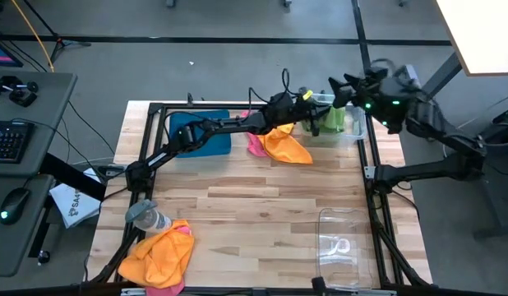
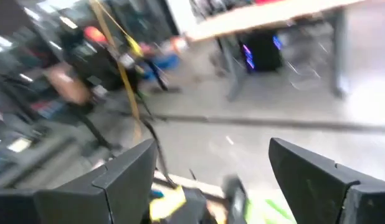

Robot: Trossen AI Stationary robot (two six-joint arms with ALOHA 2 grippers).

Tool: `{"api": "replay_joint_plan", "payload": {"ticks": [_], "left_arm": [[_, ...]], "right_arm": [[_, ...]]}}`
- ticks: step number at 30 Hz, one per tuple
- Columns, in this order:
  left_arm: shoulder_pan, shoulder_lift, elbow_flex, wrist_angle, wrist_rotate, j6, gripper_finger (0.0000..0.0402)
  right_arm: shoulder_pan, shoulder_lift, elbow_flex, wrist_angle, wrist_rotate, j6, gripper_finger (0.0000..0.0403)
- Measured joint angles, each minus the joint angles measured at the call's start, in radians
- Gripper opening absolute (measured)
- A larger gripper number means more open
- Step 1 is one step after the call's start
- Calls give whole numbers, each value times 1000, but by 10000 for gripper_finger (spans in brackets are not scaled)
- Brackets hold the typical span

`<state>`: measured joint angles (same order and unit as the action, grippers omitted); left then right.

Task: Sort microfiber towel by color & place in baskets
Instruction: Put the green towel into the top transparent bin

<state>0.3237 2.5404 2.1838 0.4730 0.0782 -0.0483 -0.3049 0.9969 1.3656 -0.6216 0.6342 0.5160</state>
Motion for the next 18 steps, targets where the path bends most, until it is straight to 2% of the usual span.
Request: {"api": "replay_joint_plan", "payload": {"ticks": [5, 11, 18], "left_arm": [[16, 0, 0, -80, -7, -19, 45], [35, -6, 0, -196, 96, -116, 123], [59, -70, 1, -279, 209, -177, 207]], "right_arm": [[-68, 33, 0, -136, -23, 133, 307], [-160, 38, 0, -202, -66, 191, 307], [-283, 39, 0, -304, -208, 198, 307]]}}
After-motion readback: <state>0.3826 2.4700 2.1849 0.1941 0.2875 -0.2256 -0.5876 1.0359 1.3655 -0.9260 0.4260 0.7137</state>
